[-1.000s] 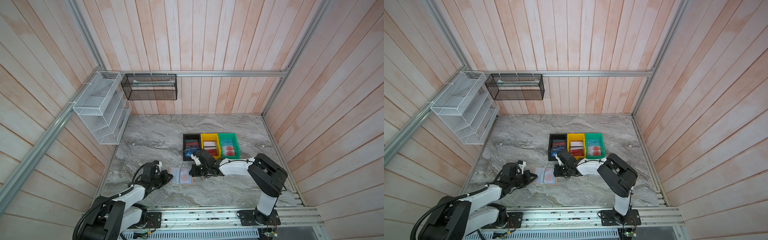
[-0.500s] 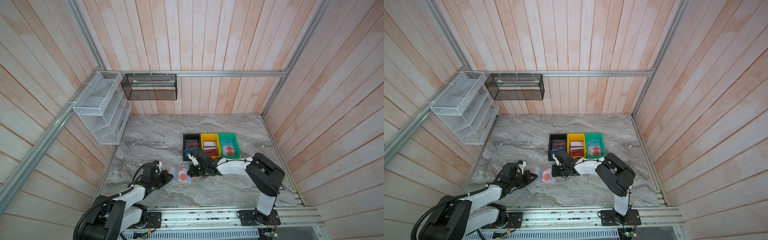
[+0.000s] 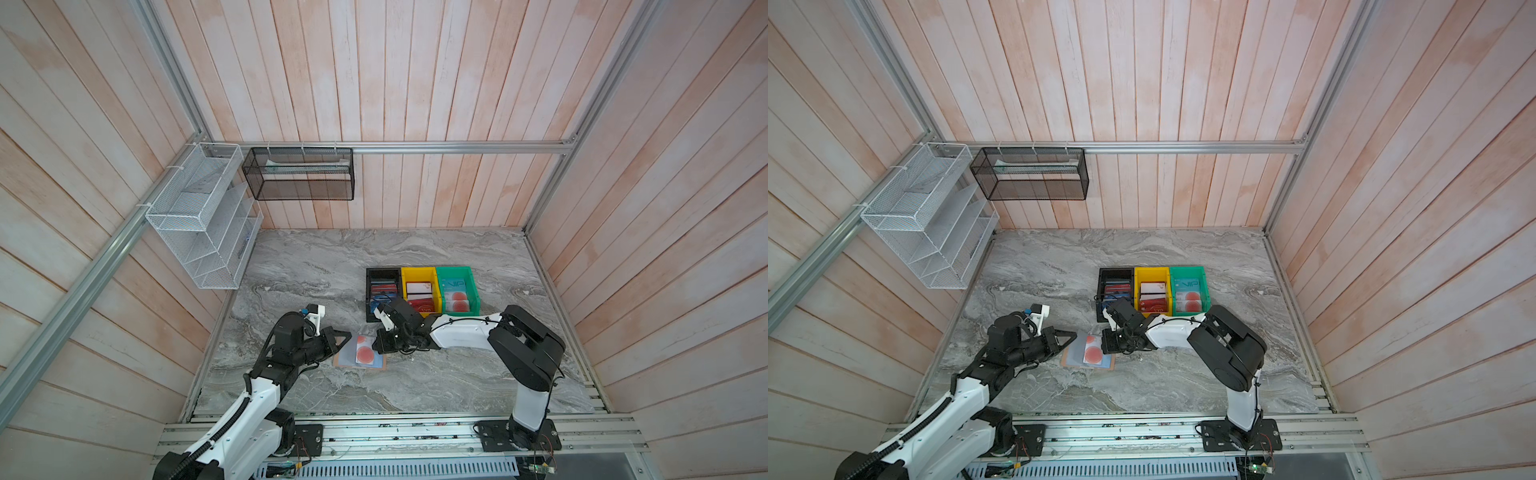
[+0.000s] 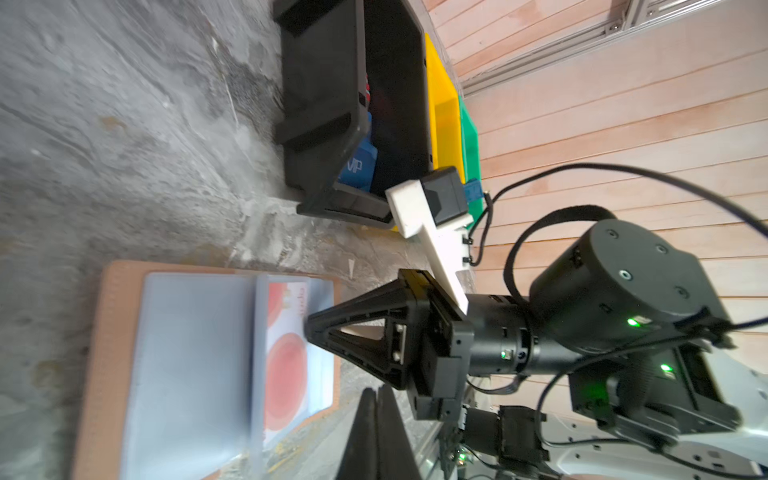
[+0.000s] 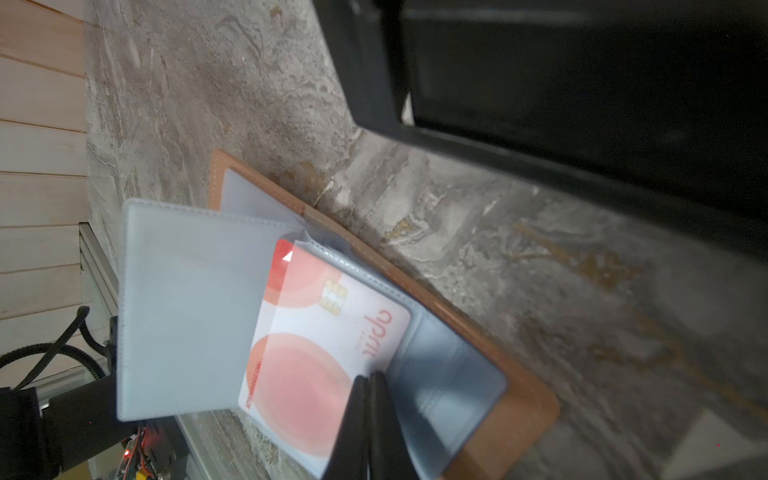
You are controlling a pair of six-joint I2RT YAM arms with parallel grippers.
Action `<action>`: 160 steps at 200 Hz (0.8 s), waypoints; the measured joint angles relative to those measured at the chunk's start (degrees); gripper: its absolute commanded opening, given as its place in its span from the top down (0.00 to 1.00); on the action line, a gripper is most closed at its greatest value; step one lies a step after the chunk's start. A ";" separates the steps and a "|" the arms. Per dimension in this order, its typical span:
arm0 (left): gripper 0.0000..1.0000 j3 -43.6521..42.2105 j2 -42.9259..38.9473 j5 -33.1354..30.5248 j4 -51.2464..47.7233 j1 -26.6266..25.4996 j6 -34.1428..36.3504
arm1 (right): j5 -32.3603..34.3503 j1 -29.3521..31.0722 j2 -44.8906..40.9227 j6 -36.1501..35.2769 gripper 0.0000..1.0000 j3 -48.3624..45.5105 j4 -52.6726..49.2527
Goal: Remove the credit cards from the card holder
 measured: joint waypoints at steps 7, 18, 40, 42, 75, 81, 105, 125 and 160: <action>0.96 -0.50 0.76 0.50 1.01 -0.48 -0.74 | -0.04 0.00 0.09 0.00 1.00 0.09 0.00; 0.96 -1.11 2.43 0.90 2.45 -1.51 -1.64 | -0.09 0.00 0.13 0.00 1.00 0.09 0.02; 0.95 -1.20 6.27 0.92 4.74 -3.80 -2.32 | -0.09 0.00 0.13 0.00 1.00 0.09 0.02; 0.95 -1.20 6.62 0.90 4.90 -3.96 -2.32 | -0.09 0.00 0.13 0.00 1.00 0.09 0.02; 0.81 -1.20 13.66 -0.33 5.49 -4.72 -1.86 | -0.09 0.00 0.13 0.00 1.00 0.09 0.02; 0.79 -1.20 14.60 -0.83 5.35 -4.72 -1.66 | -0.11 0.00 0.13 0.00 1.00 0.09 0.02; 0.73 -1.20 16.04 -2.19 4.61 -4.70 -0.35 | -0.11 0.00 0.13 0.00 1.00 0.09 0.02; 0.70 -1.18 15.91 -2.78 4.28 -4.59 0.33 | -0.11 0.00 0.15 0.00 1.00 0.09 0.02; 0.68 -1.18 15.54 -3.98 2.95 -3.45 1.42 | -0.13 0.00 0.17 0.00 1.00 0.09 0.02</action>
